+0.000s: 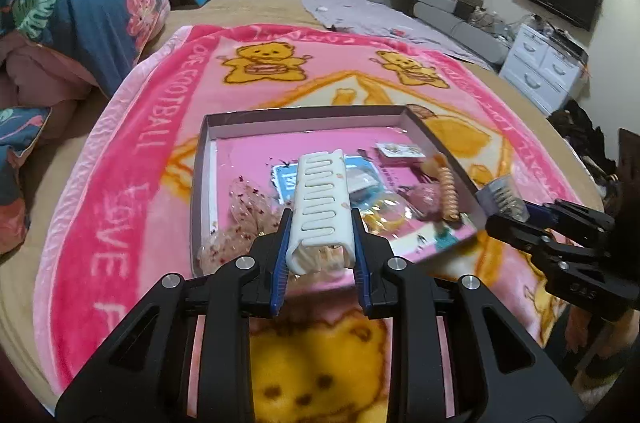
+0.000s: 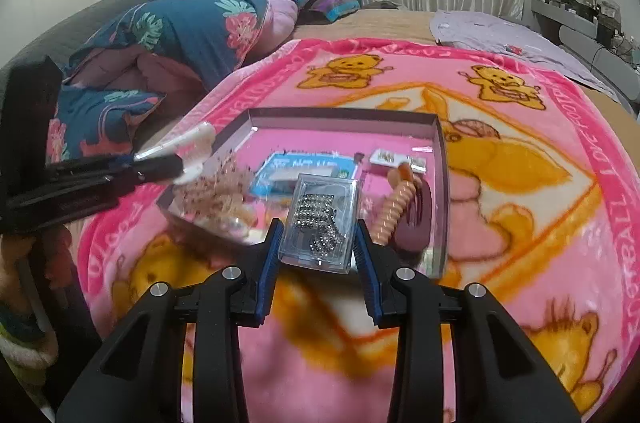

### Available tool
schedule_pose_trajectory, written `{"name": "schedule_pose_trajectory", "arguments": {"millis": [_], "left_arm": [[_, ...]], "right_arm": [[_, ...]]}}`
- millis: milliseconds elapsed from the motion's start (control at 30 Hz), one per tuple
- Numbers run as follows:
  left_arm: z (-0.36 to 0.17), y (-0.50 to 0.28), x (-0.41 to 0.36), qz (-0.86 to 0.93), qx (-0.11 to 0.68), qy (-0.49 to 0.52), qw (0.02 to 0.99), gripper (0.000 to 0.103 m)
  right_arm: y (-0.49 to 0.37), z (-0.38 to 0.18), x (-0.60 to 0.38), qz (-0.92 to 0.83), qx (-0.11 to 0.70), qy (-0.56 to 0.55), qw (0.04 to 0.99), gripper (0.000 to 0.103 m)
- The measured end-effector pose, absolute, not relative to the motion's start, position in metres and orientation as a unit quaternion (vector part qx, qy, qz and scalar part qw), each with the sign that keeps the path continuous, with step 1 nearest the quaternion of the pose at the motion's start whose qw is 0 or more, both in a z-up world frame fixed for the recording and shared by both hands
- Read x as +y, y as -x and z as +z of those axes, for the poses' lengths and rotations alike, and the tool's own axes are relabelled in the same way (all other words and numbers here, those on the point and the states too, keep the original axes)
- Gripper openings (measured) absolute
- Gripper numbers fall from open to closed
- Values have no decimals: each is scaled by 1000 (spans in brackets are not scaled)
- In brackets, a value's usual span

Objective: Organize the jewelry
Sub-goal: 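Carry the claw clip into the pink box and open left tool while right tool drops the stud box there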

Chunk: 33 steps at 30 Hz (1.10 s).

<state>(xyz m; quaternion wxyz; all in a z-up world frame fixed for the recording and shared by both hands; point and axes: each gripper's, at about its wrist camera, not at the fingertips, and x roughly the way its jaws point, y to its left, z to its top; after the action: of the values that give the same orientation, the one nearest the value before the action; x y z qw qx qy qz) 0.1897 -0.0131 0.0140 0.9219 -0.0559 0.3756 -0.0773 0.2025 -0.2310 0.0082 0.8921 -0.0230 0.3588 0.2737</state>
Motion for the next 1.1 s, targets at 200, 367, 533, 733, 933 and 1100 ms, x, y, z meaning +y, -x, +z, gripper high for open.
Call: {"name": "schedule_pose_trajectory", "arguments": {"millis": [200, 367, 533, 733, 933, 1100], "left_arm": [[-5, -208, -4, -59, 389, 64, 917, 19], [-15, -213, 2, -55, 397, 68, 914, 19], [-22, -214, 5, -52, 406, 71, 910, 19], [-21, -213, 6, -48, 404, 71, 911, 25], [-10, -205, 5, -49, 397, 72, 914, 32], [2, -195, 3, -52, 389, 71, 917, 42]], "right_arm": [[-226, -7, -215, 263, 374, 31, 889, 34], [-234, -18, -201, 255, 383, 45, 887, 34], [-239, -28, -195, 246, 397, 50, 883, 34], [-233, -19, -204, 240, 386, 35, 890, 53], [-214, -2, -215, 236, 362, 35, 901, 70], [-193, 11, -225, 236, 345, 33, 908, 85]]}}
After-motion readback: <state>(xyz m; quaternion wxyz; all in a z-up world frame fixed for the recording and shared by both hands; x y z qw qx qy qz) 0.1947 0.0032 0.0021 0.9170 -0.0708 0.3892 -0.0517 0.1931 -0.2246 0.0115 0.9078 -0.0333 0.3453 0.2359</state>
